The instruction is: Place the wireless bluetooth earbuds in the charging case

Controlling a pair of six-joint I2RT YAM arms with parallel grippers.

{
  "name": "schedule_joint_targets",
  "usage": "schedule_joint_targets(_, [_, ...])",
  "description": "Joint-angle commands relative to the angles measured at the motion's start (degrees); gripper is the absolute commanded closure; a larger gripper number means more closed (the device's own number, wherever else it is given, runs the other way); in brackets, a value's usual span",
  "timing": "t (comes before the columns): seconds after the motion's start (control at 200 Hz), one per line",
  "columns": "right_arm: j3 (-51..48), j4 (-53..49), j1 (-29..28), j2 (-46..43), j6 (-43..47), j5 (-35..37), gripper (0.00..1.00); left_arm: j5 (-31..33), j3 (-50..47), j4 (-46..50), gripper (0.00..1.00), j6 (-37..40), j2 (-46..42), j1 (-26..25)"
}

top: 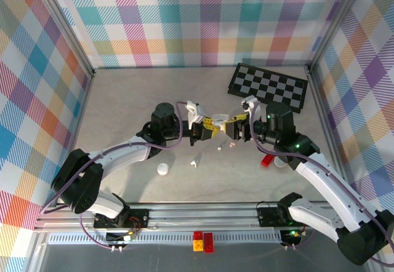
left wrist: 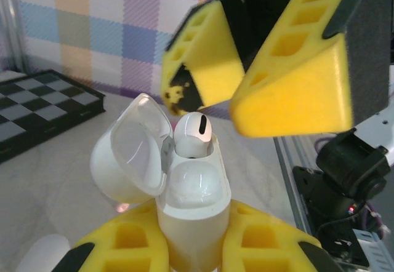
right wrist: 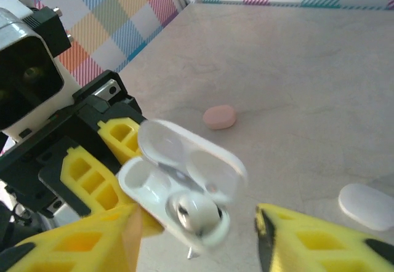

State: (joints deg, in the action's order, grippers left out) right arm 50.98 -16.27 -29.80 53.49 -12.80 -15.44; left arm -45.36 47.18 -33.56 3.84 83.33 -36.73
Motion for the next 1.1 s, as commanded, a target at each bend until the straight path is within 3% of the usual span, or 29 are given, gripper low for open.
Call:
schedule_joint_targets(0.0, [0.0,2.2,1.1,-2.2,-3.1,1.3,0.43,0.4,-2.1,-5.5,1.0,-0.8,-0.2,2.8])
schedule_joint_targets(0.215, [-1.3,-1.1,3.2,1.5,-9.1,4.0,0.39,1.8,-6.5,-7.8,1.0,-1.3,-4.1,10.8])
schedule_joint_targets(0.415, [-0.8,-3.1,2.6,12.8,-12.9,-3.1,0.37,2.0,-9.2,-8.2,1.0,-2.0,-8.6,18.1])
schedule_joint_targets(0.55, [-0.3,-2.2,-1.0,19.2,-12.8,-3.5,0.38,3.2,-10.2,-7.8,1.0,-2.1,-11.2,21.2])
schedule_joint_targets(0.87, [0.0,3.7,-10.7,35.1,-15.1,-7.9,0.55,5.1,-10.5,-5.0,1.0,-1.9,-15.4,23.8])
schedule_joint_targets(1.095, [1.9,8.0,-14.8,43.8,-16.6,-8.1,0.61,5.6,-10.6,-3.8,1.0,-1.7,-16.3,24.0])
